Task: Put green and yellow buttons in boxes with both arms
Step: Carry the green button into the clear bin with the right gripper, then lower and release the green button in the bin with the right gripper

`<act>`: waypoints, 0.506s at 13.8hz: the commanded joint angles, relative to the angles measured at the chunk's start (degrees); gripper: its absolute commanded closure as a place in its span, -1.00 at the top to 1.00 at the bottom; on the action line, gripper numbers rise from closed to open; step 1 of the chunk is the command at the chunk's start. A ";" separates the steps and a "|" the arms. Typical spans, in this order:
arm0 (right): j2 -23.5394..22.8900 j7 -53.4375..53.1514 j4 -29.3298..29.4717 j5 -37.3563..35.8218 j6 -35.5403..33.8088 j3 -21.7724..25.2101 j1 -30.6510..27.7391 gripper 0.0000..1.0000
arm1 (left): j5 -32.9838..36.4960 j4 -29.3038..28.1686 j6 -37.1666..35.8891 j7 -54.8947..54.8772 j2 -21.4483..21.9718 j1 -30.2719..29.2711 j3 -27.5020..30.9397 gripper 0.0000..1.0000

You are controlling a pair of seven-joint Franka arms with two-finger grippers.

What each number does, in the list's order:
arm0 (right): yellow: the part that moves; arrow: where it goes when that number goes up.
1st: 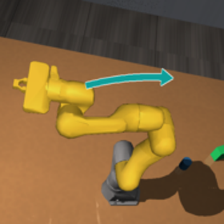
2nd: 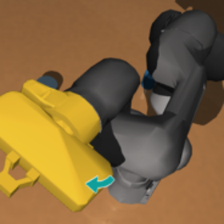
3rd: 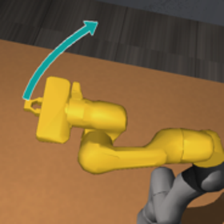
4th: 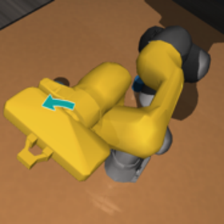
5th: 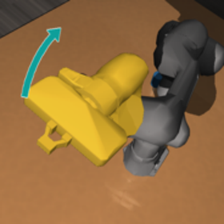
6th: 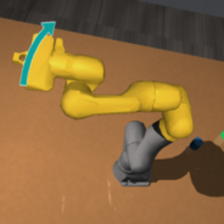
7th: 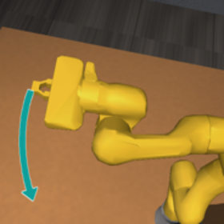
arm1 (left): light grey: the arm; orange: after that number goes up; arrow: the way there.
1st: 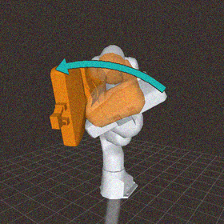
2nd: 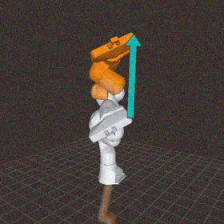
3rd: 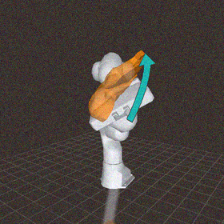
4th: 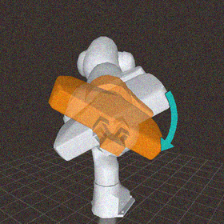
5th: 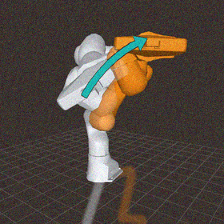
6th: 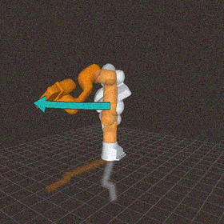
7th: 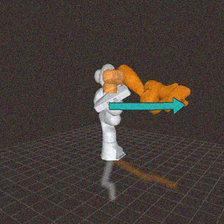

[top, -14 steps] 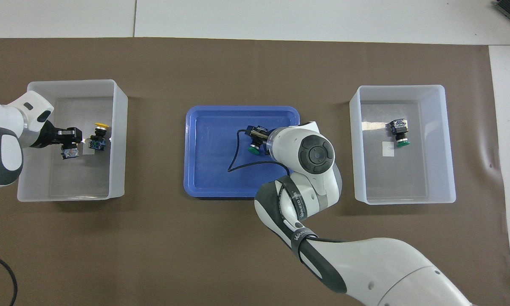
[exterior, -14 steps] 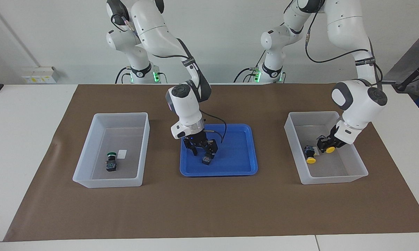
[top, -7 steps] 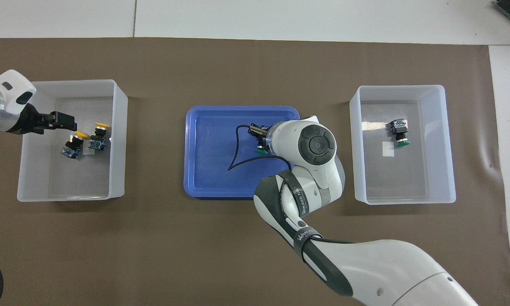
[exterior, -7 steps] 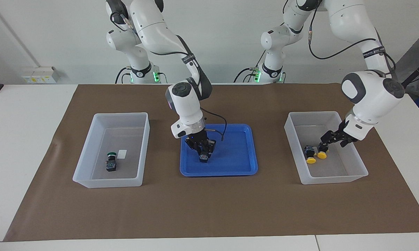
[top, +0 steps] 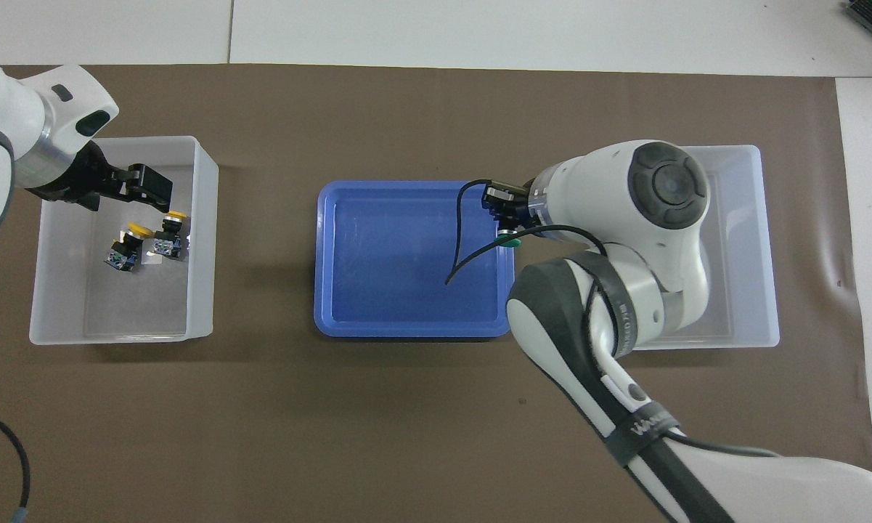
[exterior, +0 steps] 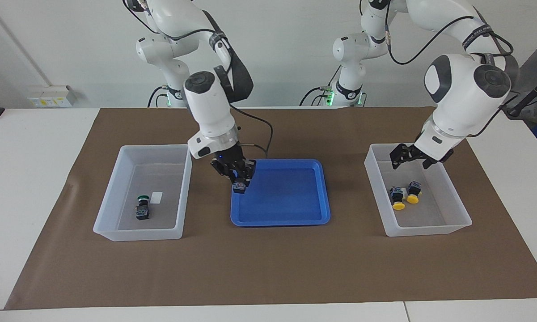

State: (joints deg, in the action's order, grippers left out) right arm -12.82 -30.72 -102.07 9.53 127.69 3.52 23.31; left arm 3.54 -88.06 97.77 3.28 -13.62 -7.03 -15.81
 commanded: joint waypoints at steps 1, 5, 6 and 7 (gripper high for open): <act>3.49 16.24 -1.28 0.31 -5.85 -0.54 -7.03 -1.00 | 0.50 0.78 -3.53 0.50 2.28 0.61 -0.09 1.00; 5.78 35.69 -5.66 0.31 -7.99 -0.54 -15.12 -1.00 | -0.20 0.78 -8.11 0.50 7.02 0.79 -1.68 1.00; 6.14 38.95 -7.68 0.31 -7.46 -0.54 -16.88 -1.00 | -0.72 0.61 -9.60 0.41 8.25 0.79 -1.68 1.00; 6.23 41.42 -9.70 0.31 -6.41 -0.54 -17.94 -1.00 | -0.90 0.60 -10.83 0.50 9.31 0.79 -1.68 1.00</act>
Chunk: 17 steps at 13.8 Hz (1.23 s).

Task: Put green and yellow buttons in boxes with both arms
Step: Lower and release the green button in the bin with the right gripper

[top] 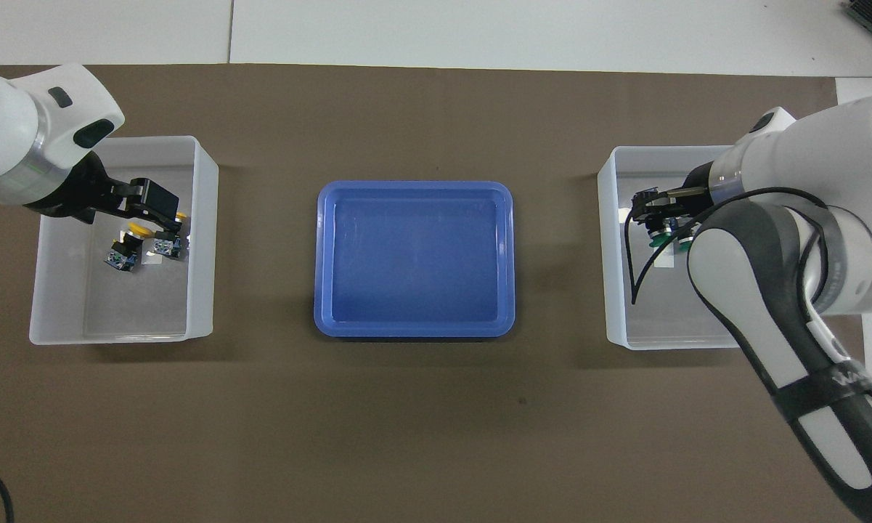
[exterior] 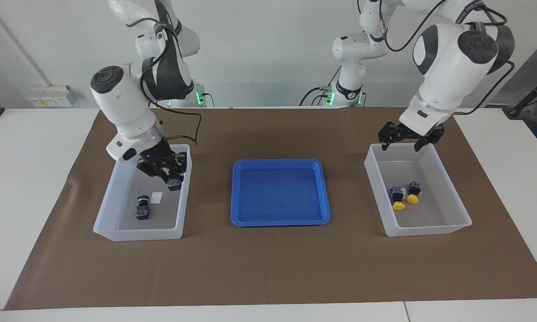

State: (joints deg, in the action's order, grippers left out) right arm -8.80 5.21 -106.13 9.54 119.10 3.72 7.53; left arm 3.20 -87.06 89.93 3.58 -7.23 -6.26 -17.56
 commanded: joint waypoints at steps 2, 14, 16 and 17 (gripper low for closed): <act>2.12 8.32 -10.39 0.30 6.65 -0.73 -3.92 -1.00 | -0.65 -1.09 -3.97 0.20 4.67 0.02 0.07 1.00; 0.89 8.77 -16.84 0.30 17.40 -0.73 -4.02 1.00 | -4.78 -6.19 2.09 -0.68 7.58 -4.90 0.95 1.00; 1.85 7.81 -13.95 0.22 16.18 -0.73 -3.93 1.00 | -4.69 -6.10 2.44 -0.59 7.58 -4.56 0.95 1.00; 2.56 5.89 -12.71 0.04 14.86 -0.73 -3.84 1.00 | -4.69 -6.19 2.53 -0.33 7.67 -4.21 0.86 1.00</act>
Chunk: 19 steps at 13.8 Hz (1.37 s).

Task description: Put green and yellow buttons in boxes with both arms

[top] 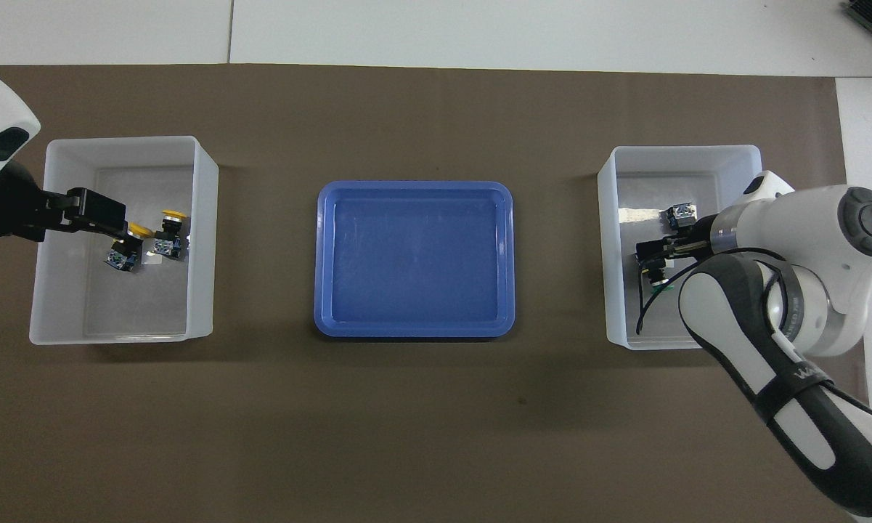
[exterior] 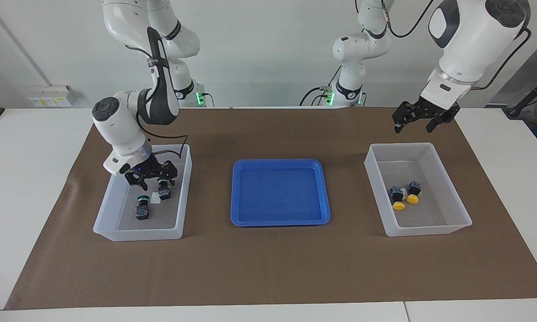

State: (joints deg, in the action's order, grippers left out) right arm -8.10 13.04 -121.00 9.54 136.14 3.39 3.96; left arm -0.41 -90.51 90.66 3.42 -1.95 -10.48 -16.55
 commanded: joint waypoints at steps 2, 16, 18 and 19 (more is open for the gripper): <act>2.91 -6.60 4.97 -3.80 -5.60 -0.40 -0.27 1.00 | -1.08 -3.27 1.89 -0.26 2.56 0.02 -0.15 1.00; 8.28 -19.29 29.57 -10.51 -42.43 -0.75 3.51 1.00 | -1.08 -3.62 1.89 -0.52 2.74 -0.15 -0.15 1.00; 8.27 -18.49 30.12 -10.42 -44.03 -0.75 3.51 1.00 | -1.08 -3.62 1.89 -0.52 2.74 -0.06 -0.15 1.00; 8.36 -17.79 30.12 -10.51 -44.38 -0.66 3.25 1.00 | -1.08 -3.62 1.89 -0.52 2.74 -0.06 -0.15 1.00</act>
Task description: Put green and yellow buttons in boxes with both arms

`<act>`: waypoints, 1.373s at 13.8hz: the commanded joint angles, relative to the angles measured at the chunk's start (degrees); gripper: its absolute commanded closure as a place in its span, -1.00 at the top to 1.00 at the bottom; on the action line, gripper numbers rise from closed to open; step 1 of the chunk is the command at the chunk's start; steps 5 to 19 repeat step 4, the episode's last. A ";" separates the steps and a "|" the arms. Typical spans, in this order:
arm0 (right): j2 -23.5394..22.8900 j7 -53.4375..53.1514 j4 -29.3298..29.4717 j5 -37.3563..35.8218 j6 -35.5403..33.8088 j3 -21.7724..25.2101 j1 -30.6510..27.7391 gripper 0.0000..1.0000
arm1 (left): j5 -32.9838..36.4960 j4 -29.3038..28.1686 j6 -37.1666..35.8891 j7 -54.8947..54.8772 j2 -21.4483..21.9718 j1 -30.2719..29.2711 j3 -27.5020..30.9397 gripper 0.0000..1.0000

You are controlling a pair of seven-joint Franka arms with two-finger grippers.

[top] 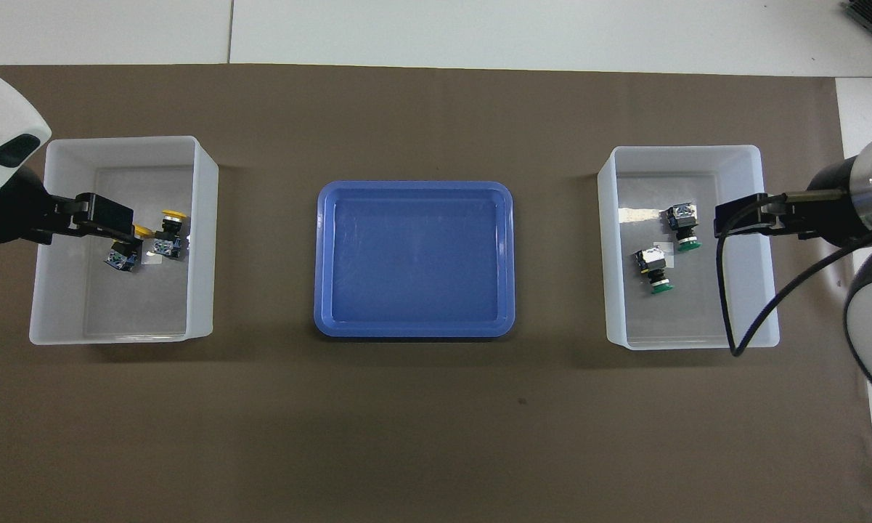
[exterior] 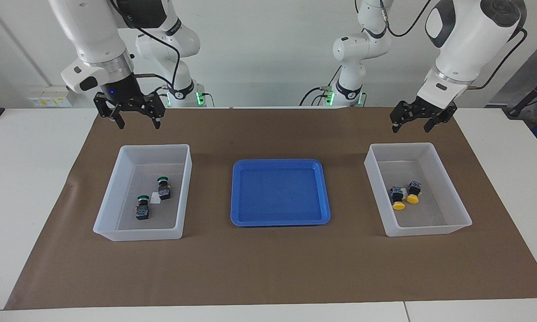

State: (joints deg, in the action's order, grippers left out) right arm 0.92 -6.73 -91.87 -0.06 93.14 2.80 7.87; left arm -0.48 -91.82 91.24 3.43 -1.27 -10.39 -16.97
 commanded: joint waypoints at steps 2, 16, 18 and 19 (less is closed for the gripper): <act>-0.57 2.86 0.46 -1.09 -1.64 0.01 -0.75 1.00 | -1.01 -2.31 1.30 -0.52 2.06 -0.16 0.27 1.00; -0.48 2.86 0.63 -1.35 -1.91 0.10 -0.66 1.00 | -1.01 -2.31 1.30 -0.52 2.06 -0.16 0.27 1.00; -0.48 2.86 0.63 -1.35 -1.91 0.10 -0.66 1.00 | -1.01 -2.31 1.30 -0.52 2.06 -0.16 0.27 1.00; -0.48 2.86 0.63 -1.35 -1.91 0.10 -0.66 1.00 | -1.01 -2.31 1.30 -0.52 2.06 -0.16 0.27 1.00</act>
